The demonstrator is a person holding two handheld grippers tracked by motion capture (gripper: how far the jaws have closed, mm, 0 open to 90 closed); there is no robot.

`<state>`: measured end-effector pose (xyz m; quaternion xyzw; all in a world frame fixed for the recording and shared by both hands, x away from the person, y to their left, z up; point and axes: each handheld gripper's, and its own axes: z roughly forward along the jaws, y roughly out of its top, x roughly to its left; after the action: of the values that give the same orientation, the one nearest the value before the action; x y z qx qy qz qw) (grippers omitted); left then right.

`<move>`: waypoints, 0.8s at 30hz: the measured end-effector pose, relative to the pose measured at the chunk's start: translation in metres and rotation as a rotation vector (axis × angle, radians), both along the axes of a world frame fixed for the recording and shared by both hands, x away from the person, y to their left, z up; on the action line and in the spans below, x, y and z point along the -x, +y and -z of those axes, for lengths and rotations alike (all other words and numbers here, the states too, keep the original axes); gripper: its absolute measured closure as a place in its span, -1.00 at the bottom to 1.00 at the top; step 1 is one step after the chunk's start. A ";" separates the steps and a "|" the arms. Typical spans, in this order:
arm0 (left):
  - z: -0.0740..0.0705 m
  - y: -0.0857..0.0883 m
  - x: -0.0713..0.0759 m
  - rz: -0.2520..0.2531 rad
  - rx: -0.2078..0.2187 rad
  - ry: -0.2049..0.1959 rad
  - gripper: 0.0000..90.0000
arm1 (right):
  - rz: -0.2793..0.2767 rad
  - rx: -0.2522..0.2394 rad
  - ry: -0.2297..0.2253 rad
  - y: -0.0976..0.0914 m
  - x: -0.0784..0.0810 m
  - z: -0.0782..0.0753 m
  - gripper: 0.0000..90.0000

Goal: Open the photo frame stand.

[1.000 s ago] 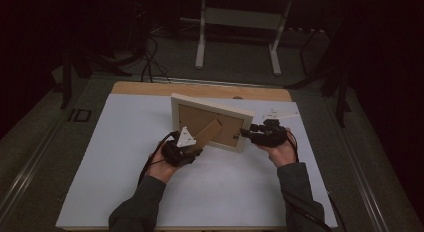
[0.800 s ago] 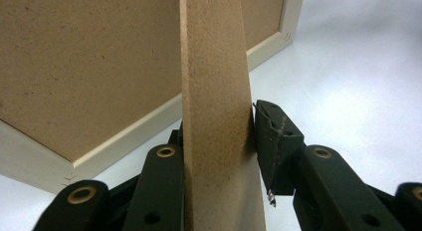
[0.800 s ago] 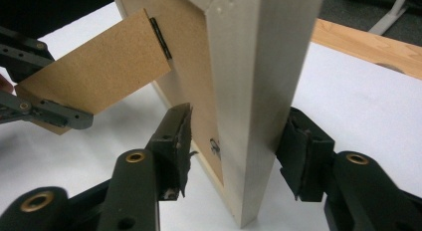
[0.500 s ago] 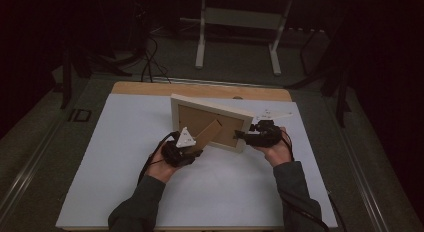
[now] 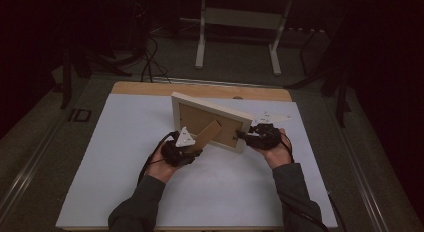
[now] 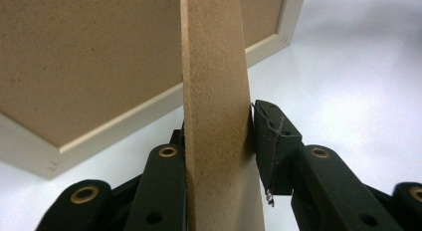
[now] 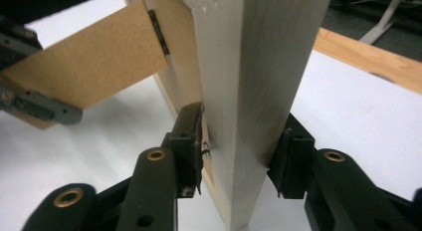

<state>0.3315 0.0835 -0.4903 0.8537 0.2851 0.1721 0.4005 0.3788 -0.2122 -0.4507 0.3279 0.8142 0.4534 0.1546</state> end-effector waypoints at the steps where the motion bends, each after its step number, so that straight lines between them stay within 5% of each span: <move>1: 0.000 0.000 0.000 -0.001 0.000 -0.002 0.53 | 0.001 0.013 -0.009 0.001 0.002 0.000 0.39; 11: 0.002 -0.002 -0.001 -0.028 -0.008 -0.025 0.46 | 0.019 0.050 -0.059 0.005 0.009 0.000 0.45; 16: 0.005 -0.005 -0.002 -0.083 -0.083 -0.049 0.36 | 0.014 0.100 -0.116 0.013 0.015 0.001 0.48; 19: 0.004 -0.004 -0.001 -0.088 -0.085 -0.051 0.31 | 0.009 0.116 -0.126 0.015 0.017 0.001 0.48; 24: -0.001 0.003 -0.002 -0.084 0.006 -0.028 0.20 | -0.006 0.122 -0.130 0.016 0.019 0.001 0.48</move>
<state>0.3332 0.0866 -0.4889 0.8371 0.3158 0.1998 0.3996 0.3593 -0.1966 -0.4520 0.2855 0.8296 0.4236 0.2254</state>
